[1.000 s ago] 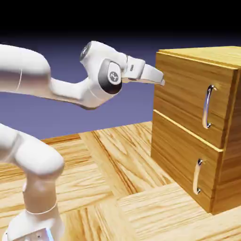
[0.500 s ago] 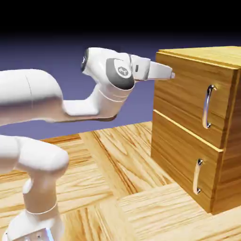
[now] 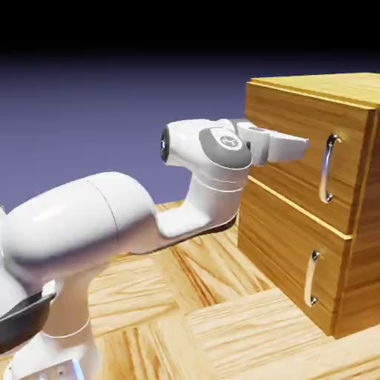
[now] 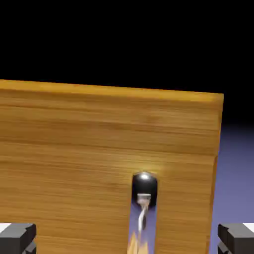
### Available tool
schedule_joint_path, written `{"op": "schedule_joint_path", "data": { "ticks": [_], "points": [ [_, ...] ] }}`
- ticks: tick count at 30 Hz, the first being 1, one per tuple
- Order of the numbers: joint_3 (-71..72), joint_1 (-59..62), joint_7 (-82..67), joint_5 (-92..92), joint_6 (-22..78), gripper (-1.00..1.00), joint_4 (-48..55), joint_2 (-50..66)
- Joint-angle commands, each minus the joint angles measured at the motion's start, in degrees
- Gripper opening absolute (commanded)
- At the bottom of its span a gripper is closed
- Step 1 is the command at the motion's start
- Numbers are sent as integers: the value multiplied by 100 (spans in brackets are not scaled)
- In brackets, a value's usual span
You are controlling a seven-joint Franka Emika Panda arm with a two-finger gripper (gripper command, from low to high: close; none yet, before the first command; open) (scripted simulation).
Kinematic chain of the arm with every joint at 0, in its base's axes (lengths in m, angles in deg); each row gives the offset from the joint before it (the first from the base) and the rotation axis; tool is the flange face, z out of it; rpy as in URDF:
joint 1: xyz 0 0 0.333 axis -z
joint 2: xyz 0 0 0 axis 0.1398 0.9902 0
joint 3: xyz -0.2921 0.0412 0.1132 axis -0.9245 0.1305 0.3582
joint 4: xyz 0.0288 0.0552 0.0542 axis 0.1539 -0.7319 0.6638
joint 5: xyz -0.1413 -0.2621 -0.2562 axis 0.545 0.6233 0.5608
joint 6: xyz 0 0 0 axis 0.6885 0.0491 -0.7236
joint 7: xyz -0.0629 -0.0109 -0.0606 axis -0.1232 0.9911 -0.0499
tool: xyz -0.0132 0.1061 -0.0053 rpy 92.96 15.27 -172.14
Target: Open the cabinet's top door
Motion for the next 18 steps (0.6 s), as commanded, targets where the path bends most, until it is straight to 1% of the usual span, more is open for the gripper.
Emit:
{"op": "schedule_joint_path", "data": {
  "ticks": [1,8,10,15,16,17,18],
  "points": [
    [-119,-110,140,250,30,100,41,-72],
    [-954,-880,1119,1994,237,100,329,-574],
    [-988,-911,1159,2065,246,100,340,-595],
    [-1249,-1815,1114,2174,292,100,1179,-530],
    [-1249,-1815,1114,2174,292,-100,1179,-530],
    [-1249,-1815,1114,2174,292,-100,1179,-530],
    [-1183,-1669,1158,2174,464,-100,972,-534]
  ]
}}
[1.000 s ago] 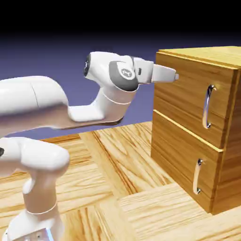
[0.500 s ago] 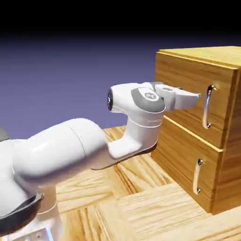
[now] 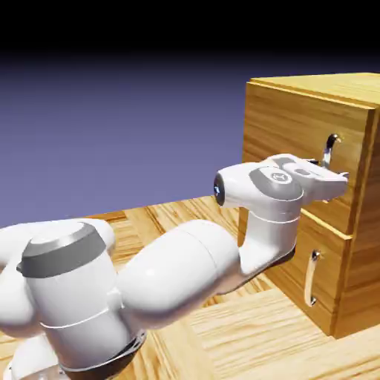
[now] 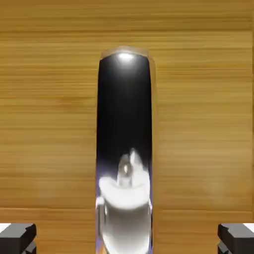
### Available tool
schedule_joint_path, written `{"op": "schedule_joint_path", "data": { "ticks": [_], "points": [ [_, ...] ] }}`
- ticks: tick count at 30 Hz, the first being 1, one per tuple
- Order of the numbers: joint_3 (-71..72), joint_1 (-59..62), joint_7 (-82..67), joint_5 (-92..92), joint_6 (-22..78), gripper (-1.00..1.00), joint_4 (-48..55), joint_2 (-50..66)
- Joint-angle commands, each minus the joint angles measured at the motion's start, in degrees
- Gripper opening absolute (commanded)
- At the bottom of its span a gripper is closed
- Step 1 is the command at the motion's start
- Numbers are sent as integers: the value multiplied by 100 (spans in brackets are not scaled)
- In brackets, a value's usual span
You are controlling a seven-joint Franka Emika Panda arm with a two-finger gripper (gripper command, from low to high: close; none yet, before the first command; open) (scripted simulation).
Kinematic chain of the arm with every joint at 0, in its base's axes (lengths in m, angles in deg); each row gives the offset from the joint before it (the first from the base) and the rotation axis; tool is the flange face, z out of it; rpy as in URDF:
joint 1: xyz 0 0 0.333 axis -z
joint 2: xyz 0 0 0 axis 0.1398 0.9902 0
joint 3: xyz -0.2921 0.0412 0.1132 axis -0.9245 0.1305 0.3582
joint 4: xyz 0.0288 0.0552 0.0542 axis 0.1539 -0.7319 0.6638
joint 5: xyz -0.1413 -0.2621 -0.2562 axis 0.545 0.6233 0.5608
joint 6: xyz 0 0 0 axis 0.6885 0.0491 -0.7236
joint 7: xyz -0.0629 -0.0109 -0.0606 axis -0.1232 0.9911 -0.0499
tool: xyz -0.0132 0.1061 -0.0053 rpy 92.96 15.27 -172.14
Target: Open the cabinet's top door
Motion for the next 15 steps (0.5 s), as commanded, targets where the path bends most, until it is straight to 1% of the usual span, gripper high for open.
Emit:
{"op": "schedule_joint_path", "data": {
  "ticks": [1,9,15],
  "points": [
    [67,146,44,-1,175,-100,-208,-3],
    [738,1291,369,-243,1648,-100,-1869,-19],
    [1522,2039,574,-784,2950,-100,-3115,-95]
  ]
}}
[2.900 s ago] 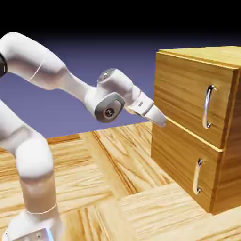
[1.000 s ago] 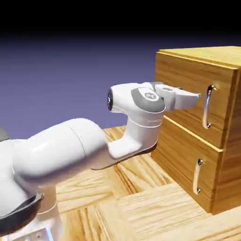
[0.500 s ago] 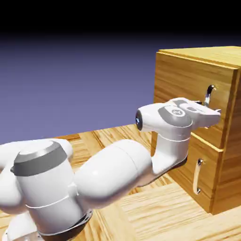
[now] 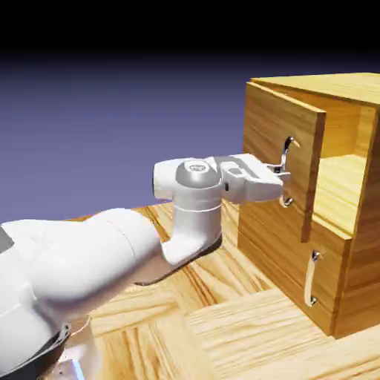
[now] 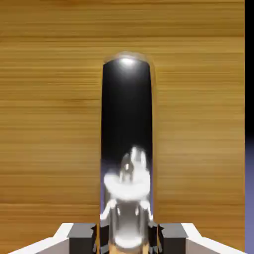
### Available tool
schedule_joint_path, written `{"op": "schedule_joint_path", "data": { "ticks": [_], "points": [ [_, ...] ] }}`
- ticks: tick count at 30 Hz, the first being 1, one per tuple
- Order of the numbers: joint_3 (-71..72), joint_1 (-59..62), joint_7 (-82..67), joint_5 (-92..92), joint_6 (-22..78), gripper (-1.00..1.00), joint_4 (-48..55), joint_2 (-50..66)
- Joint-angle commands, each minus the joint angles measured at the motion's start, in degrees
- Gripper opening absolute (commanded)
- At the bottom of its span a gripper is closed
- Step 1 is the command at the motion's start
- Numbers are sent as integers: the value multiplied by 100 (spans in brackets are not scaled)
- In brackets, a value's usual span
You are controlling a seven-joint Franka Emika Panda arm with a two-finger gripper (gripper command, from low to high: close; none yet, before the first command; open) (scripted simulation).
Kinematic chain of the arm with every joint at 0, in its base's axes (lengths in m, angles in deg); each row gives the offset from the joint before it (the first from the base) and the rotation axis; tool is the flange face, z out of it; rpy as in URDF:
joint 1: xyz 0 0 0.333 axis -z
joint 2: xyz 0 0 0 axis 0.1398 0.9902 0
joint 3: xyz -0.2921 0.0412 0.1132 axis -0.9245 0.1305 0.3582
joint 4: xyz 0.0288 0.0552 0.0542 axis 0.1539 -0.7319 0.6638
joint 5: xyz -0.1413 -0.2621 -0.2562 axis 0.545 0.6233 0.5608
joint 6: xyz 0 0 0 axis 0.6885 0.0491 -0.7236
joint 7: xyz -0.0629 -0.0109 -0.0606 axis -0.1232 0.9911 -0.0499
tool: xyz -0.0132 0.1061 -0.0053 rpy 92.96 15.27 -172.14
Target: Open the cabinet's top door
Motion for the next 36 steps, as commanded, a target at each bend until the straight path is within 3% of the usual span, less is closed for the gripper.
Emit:
{"op": "schedule_joint_path", "data": {
  "ticks": [1,5,16,30,36],
  "points": [
    [161,87,21,-135,255,-100,-202,-33],
    [949,716,655,-509,528,-100,-603,425],
    [2758,2752,2888,-885,-1196,-100,-194,2519],
    [5537,4196,2601,-3571,-734,-100,-1128,1826],
    [6755,5150,2665,-4482,-1247,-100,-1210,1612]
  ]
}}
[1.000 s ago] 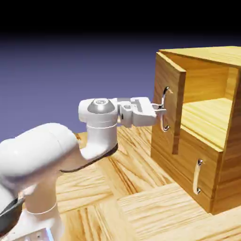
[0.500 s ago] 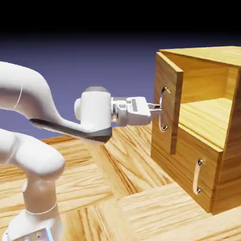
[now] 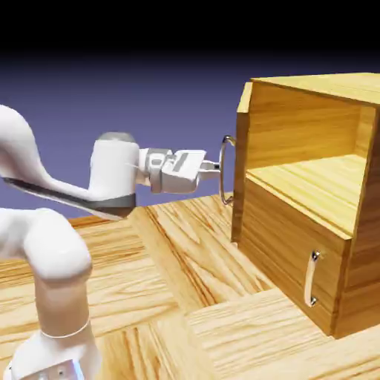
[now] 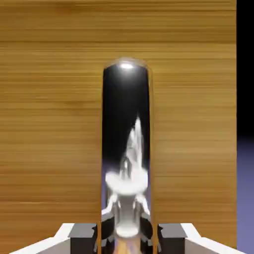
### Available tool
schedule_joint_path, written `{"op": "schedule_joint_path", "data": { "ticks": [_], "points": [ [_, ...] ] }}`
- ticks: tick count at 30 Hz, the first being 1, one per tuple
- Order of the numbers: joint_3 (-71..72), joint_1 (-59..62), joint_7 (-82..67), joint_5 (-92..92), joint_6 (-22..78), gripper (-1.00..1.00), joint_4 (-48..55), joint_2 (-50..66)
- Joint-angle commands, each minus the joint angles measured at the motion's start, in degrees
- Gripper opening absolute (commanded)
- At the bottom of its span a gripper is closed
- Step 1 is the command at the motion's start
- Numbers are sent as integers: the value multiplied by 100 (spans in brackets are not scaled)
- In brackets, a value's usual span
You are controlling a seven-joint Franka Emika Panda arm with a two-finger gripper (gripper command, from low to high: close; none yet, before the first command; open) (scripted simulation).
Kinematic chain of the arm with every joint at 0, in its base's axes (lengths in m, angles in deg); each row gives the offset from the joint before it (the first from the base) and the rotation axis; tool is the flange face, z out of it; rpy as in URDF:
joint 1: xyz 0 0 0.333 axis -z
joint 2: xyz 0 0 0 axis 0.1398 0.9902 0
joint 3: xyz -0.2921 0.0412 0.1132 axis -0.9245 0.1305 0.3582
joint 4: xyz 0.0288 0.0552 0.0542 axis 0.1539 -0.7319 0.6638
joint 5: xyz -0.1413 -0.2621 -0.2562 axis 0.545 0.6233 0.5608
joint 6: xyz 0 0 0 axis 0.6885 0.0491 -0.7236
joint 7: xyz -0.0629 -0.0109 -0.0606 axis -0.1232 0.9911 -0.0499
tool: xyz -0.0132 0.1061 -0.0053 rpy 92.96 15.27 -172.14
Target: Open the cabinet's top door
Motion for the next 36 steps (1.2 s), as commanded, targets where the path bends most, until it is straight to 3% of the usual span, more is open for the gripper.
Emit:
{"op": "schedule_joint_path", "data": {
  "ticks": [1,11,20,36],
  "points": [
    [131,-52,-118,-275,113,-100,-49,-84],
    [1665,-779,-917,-2767,1579,-100,-168,-472],
    [3483,-1040,-1001,-4891,3443,-100,640,227],
    [6765,1398,-621,-6941,6451,-100,3716,1879]
  ]
}}
